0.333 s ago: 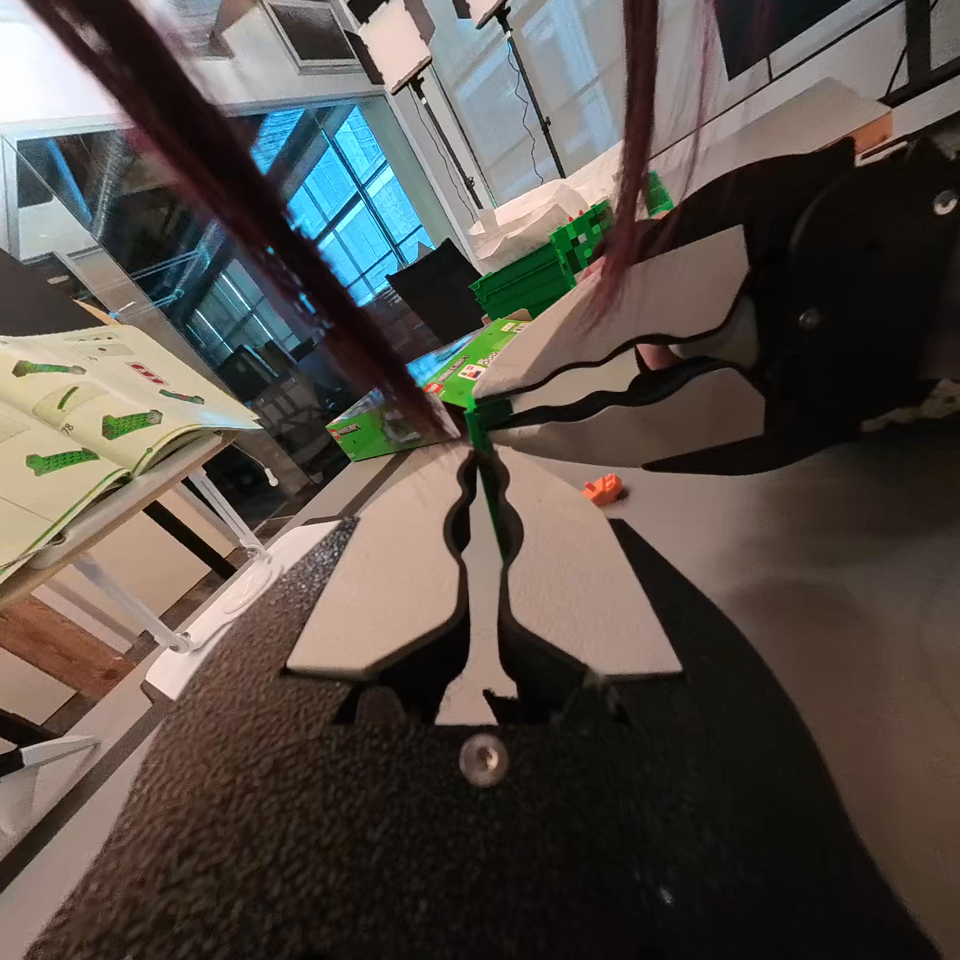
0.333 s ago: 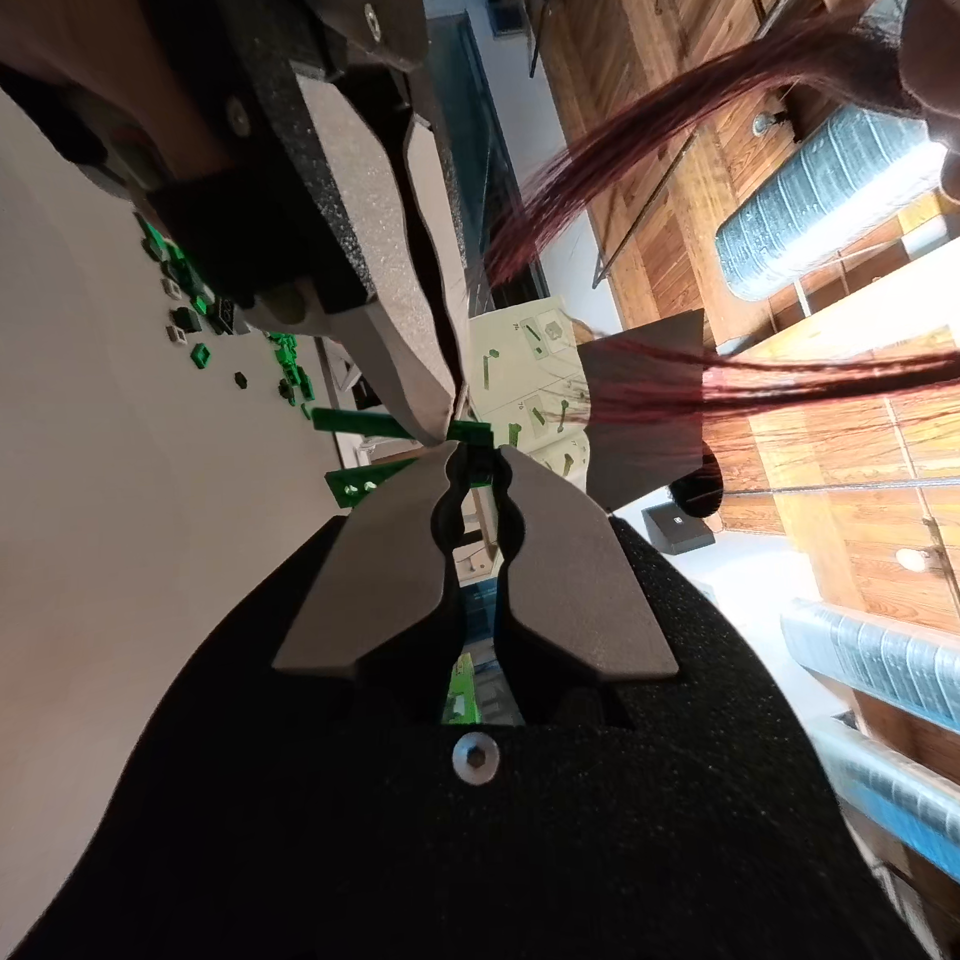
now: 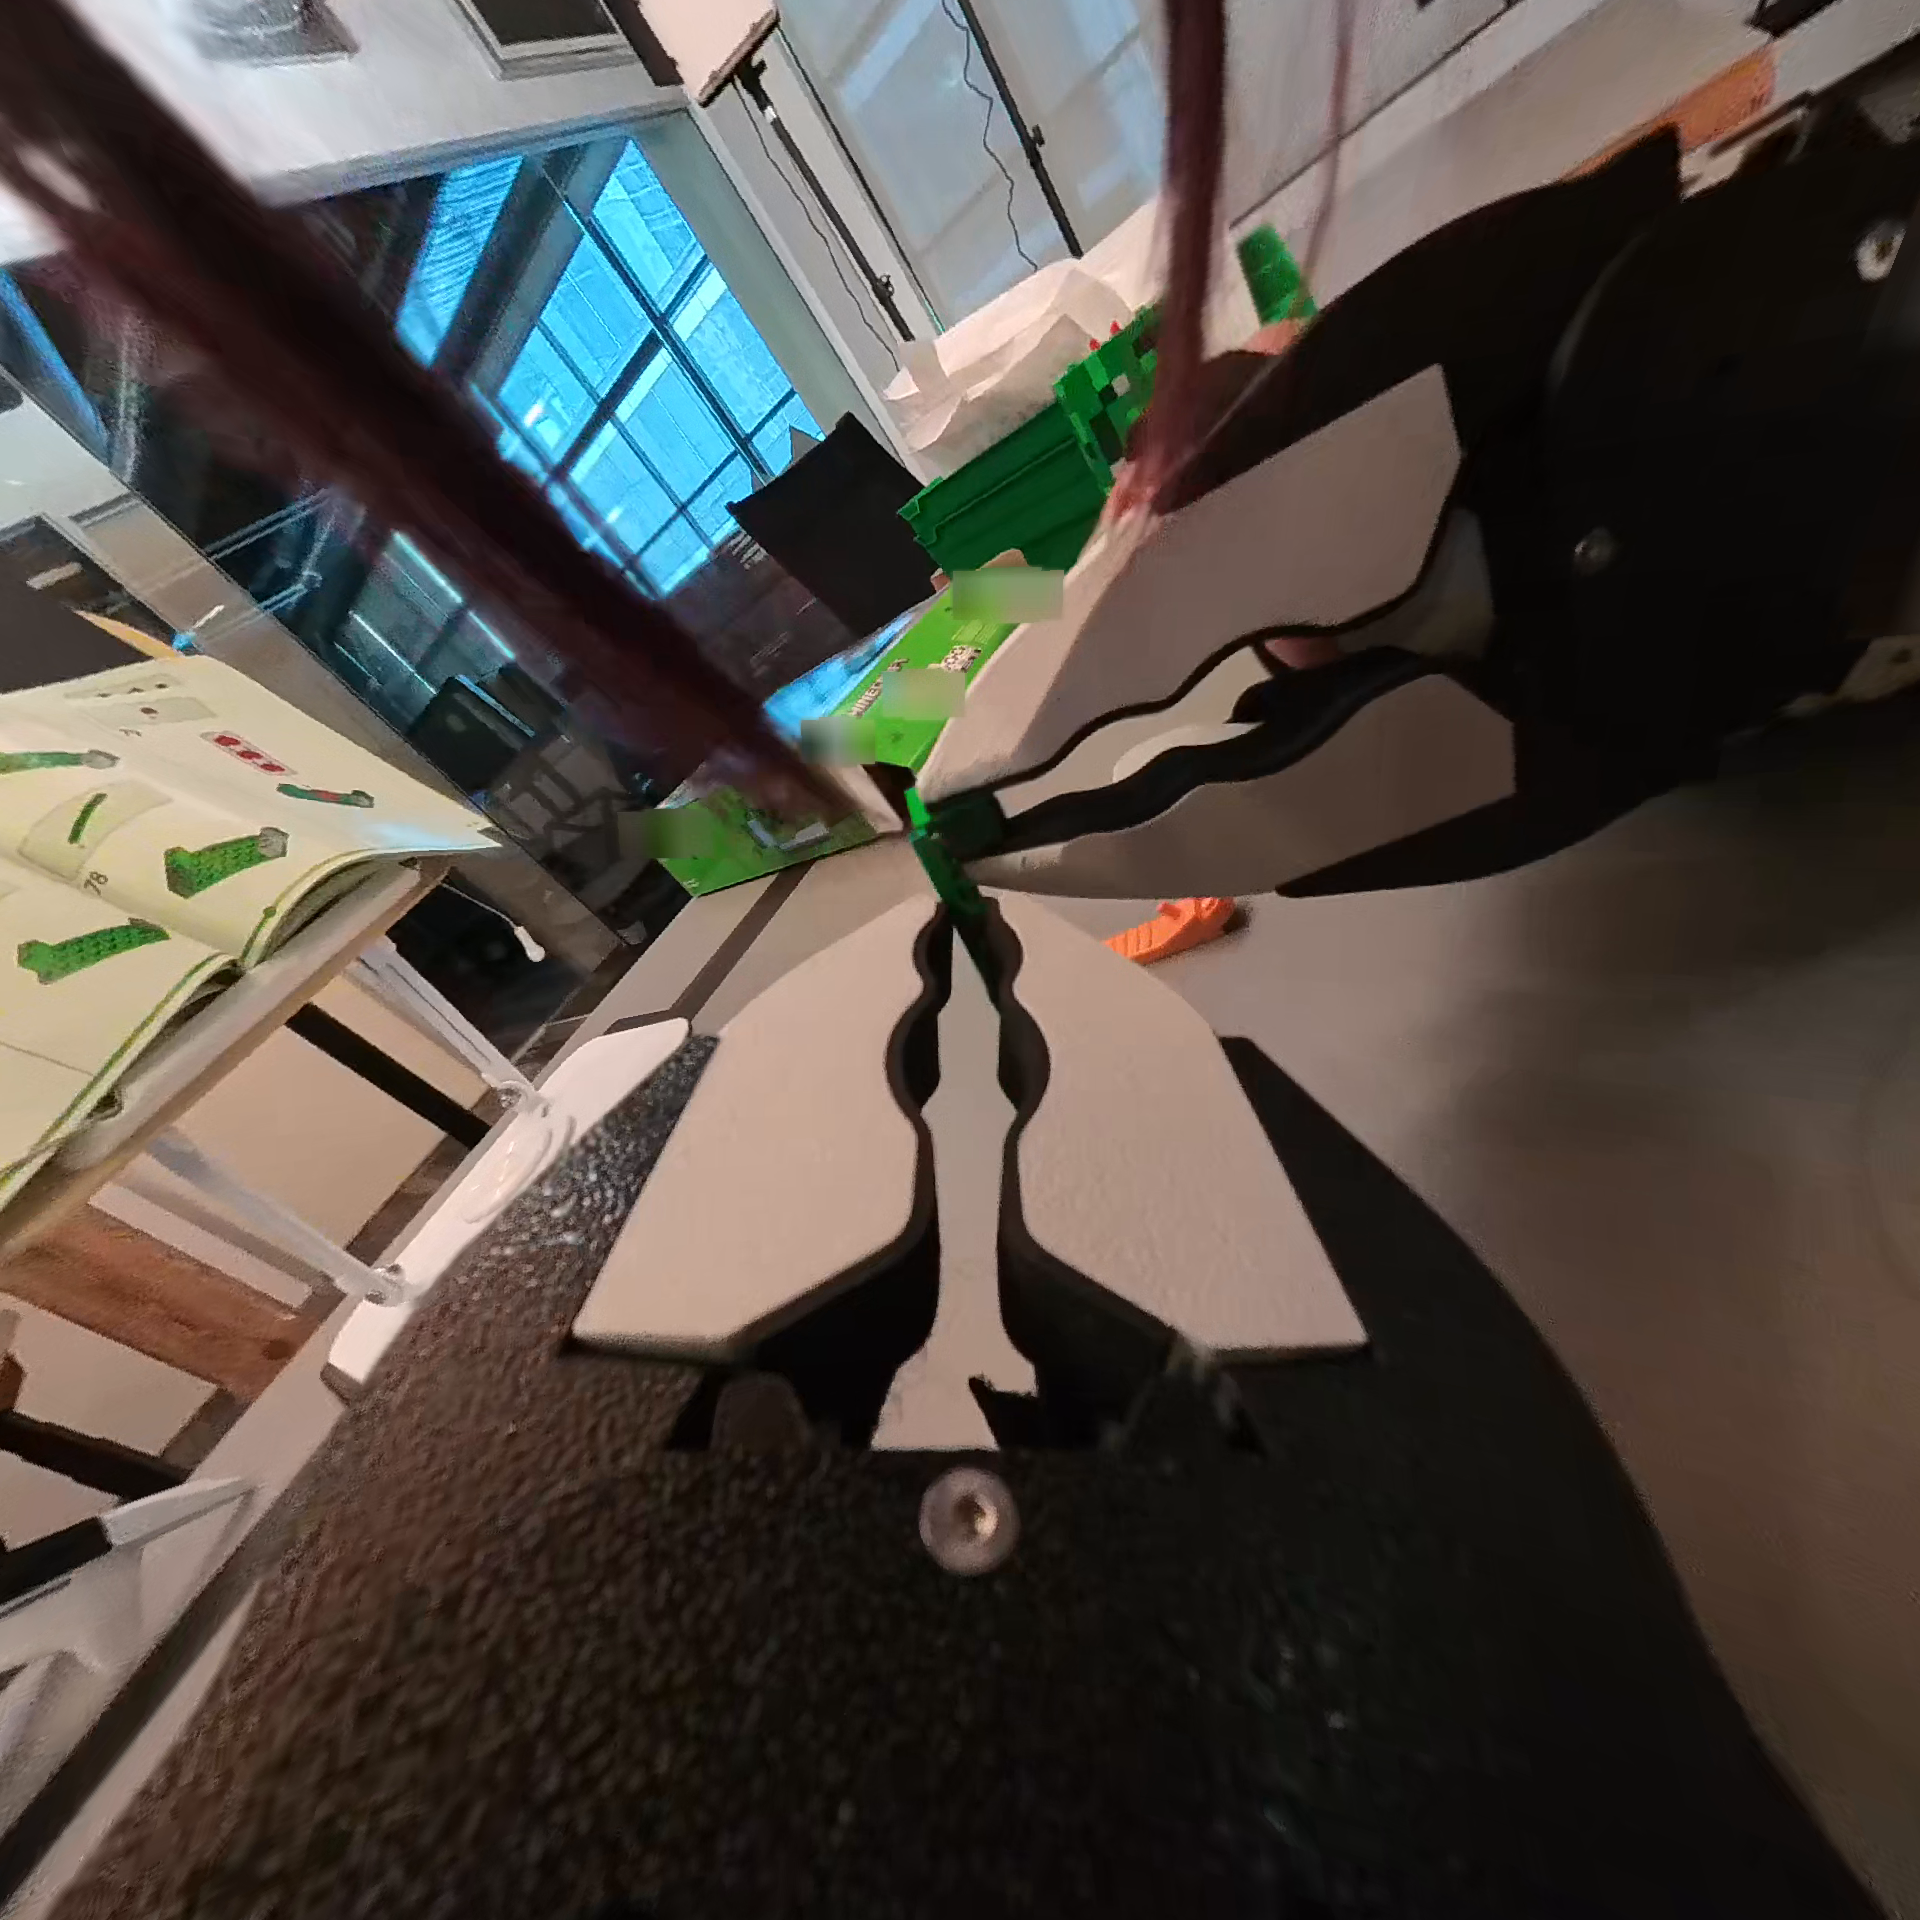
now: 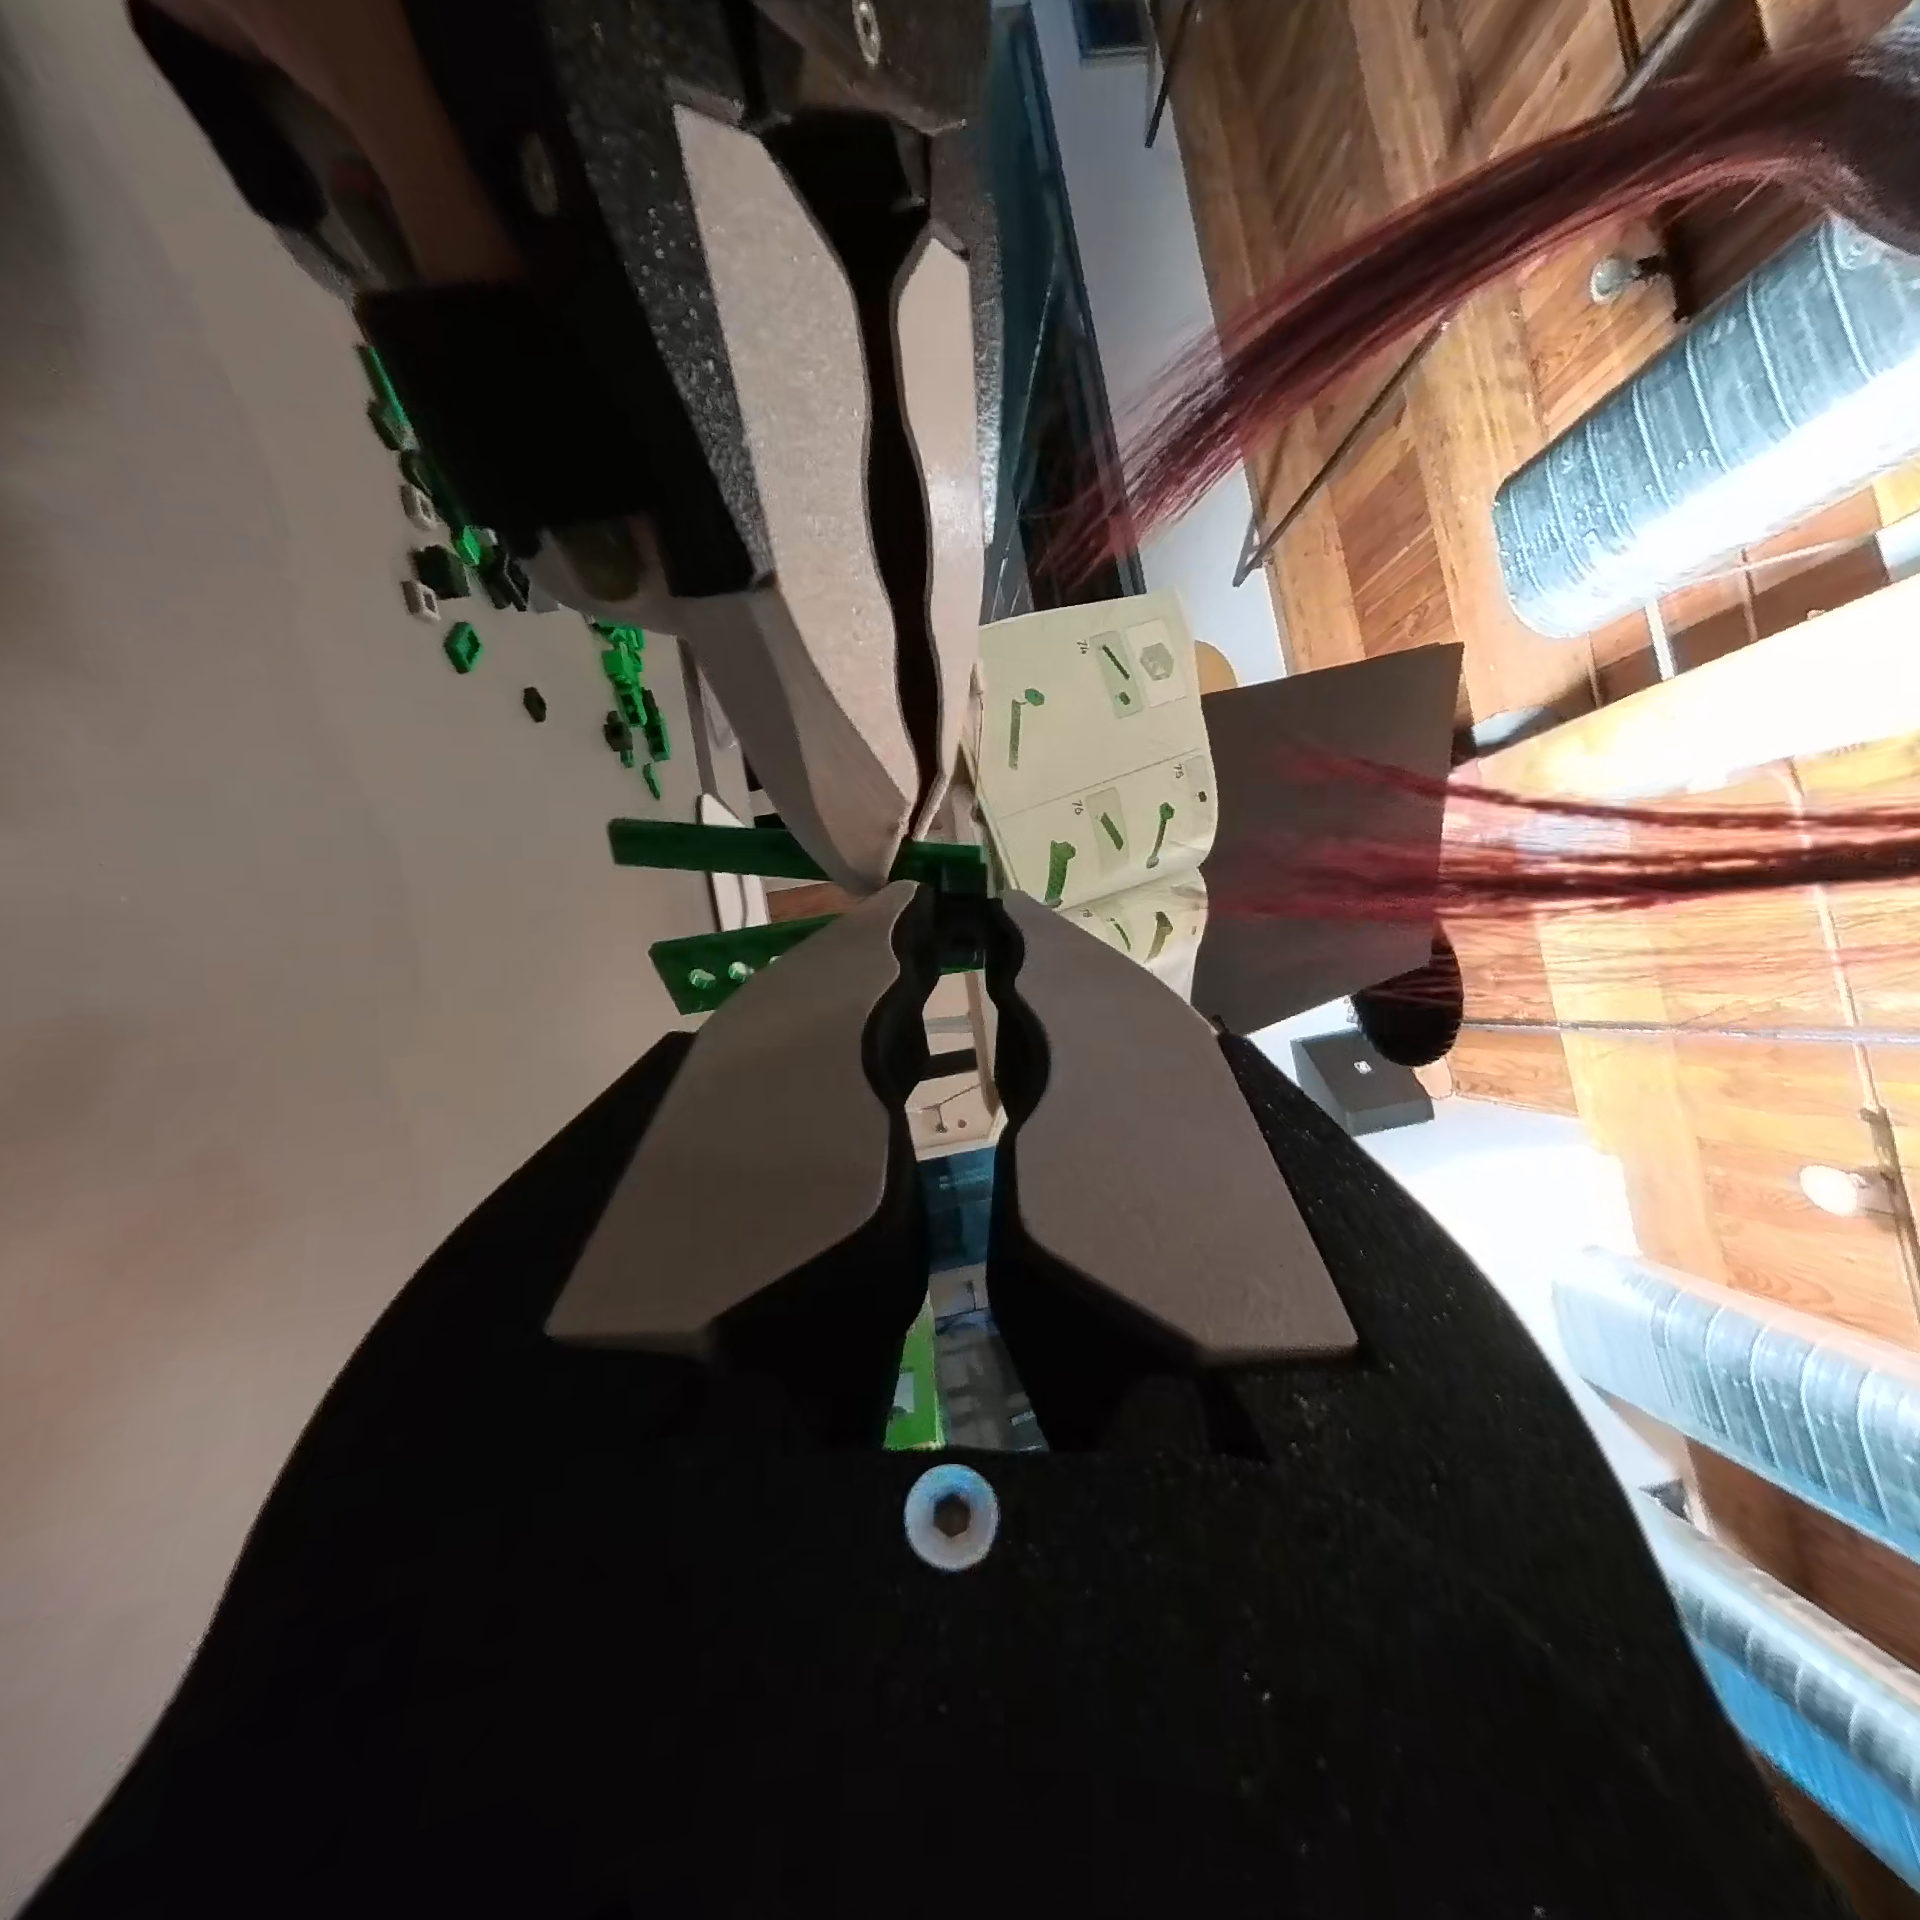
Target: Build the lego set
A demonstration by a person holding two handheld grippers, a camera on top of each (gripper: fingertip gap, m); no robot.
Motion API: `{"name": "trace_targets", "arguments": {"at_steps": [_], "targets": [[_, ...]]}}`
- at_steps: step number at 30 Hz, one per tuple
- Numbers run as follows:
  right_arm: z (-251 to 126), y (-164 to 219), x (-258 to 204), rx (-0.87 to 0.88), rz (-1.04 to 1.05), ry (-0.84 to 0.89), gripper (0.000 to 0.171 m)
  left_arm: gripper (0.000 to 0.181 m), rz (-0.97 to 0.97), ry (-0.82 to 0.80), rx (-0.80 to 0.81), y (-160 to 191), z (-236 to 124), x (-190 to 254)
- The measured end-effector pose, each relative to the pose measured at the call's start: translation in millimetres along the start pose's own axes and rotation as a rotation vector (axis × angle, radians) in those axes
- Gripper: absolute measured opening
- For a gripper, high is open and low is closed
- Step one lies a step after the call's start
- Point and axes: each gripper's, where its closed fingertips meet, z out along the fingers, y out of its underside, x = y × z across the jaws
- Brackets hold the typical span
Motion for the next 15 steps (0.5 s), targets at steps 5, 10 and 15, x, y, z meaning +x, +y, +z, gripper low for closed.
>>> {"name": "trace_targets", "arguments": {"at_steps": [5, 10, 15], "targets": [[0, 2, -5, 0.001, 0.010, -0.035, 0.008, 0.005, 0.036, 0.008, -0.026, 5, 1, 2], [2, 4, -9, -0.003, 0.077, -0.062, 0.008, 0.005, -0.016, 0.025, -0.045, 9, 3, 2], [4, 6, -15, -0.004, 0.081, -0.100, 0.008, 0.003, 0.056, 0.024, -0.080, 16, 4, -3]]}}
